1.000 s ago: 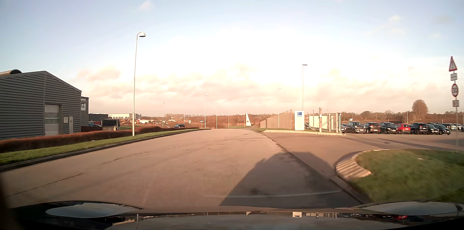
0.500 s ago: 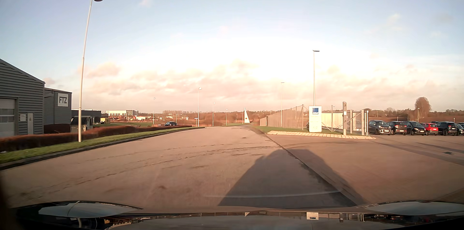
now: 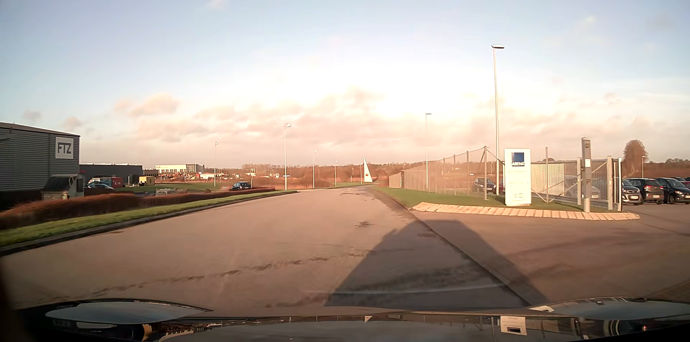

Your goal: Follow the waypoints while adhering to traffic rules and regulations

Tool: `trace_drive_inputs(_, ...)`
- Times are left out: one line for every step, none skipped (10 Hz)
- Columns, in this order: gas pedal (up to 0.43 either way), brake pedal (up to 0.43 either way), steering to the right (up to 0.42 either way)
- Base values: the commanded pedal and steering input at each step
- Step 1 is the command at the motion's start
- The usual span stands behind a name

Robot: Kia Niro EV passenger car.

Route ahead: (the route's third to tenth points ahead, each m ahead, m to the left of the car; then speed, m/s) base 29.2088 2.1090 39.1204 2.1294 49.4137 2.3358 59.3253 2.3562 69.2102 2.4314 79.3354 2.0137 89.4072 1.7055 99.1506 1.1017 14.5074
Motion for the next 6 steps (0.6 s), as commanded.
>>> trace_drive_inputs(0.13,0.0,-0.007)
trace_drive_inputs(0.13,0.0,-0.008)
trace_drive_inputs(0.118,0.0,-0.008)
trace_drive_inputs(0.118,0.0,-0.005)
trace_drive_inputs(0.118,0.0,-0.004)
trace_drive_inputs(0.118,0.0,-0.003)
